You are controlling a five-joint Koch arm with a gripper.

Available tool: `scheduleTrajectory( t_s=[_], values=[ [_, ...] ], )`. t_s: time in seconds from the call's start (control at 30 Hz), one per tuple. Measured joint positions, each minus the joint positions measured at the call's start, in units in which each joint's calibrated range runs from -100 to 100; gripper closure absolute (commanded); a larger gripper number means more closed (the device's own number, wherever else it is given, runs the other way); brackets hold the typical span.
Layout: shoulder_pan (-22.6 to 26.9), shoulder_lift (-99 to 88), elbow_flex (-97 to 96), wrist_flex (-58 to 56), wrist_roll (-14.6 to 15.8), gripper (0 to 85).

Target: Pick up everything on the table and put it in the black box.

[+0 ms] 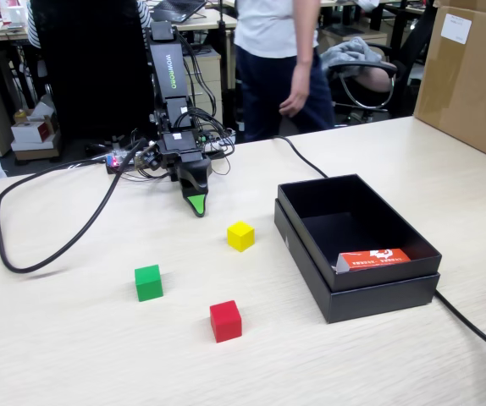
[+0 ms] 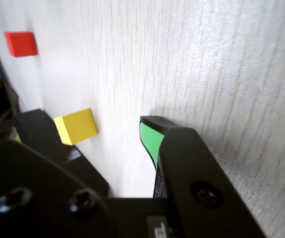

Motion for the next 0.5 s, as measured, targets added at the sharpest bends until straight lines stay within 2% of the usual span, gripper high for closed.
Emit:
scheduleTrajectory(
  t_s=[0.1,0.5],
  values=[
    [-0.1,1.3,6.1,-7.4,0.2,37.0],
    [3.1,10.4,38.9,-53.2,0.2,39.9]
  ],
)
